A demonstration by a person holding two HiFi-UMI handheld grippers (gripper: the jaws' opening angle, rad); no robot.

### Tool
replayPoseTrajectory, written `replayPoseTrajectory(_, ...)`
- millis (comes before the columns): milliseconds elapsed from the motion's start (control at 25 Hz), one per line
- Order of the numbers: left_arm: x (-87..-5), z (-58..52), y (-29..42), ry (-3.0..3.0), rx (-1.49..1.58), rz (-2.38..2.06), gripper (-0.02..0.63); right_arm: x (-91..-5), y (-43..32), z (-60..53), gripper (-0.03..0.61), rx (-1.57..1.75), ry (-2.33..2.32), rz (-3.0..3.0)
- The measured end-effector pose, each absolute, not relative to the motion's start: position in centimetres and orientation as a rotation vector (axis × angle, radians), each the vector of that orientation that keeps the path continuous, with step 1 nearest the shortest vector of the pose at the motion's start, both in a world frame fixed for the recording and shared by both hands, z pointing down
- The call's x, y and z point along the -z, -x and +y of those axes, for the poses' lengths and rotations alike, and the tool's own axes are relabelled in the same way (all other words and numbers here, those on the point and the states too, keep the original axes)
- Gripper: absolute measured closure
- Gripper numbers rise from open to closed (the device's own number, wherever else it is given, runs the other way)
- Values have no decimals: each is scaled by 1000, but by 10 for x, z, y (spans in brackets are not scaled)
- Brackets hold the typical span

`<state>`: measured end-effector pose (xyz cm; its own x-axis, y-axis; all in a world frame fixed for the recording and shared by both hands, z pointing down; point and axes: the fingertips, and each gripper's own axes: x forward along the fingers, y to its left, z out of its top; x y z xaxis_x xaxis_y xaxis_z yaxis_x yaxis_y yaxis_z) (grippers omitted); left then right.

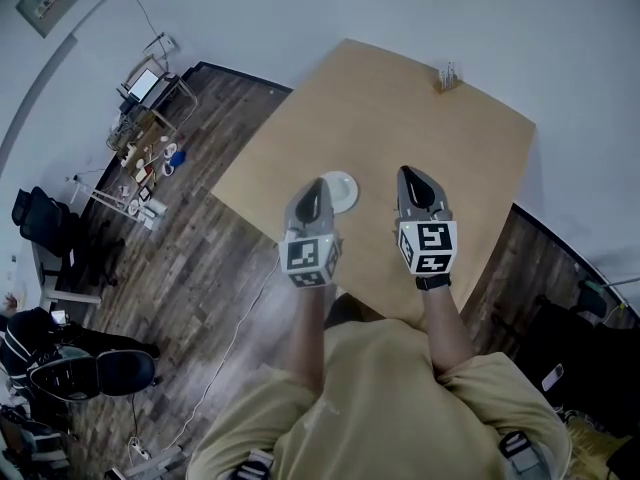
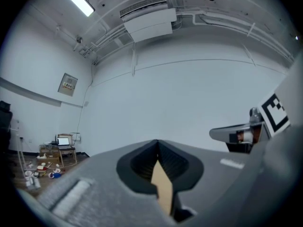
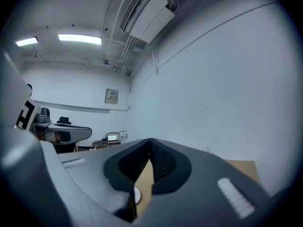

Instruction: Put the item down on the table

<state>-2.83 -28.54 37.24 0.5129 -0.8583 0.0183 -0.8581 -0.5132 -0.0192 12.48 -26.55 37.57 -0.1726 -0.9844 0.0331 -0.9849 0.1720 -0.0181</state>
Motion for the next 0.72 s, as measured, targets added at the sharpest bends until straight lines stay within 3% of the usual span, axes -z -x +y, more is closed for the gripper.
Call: replayPoseTrajectory(720,-377,-301,60,2696,81,1564,612,-365,-150,-265,572,51,-2048,-2335)
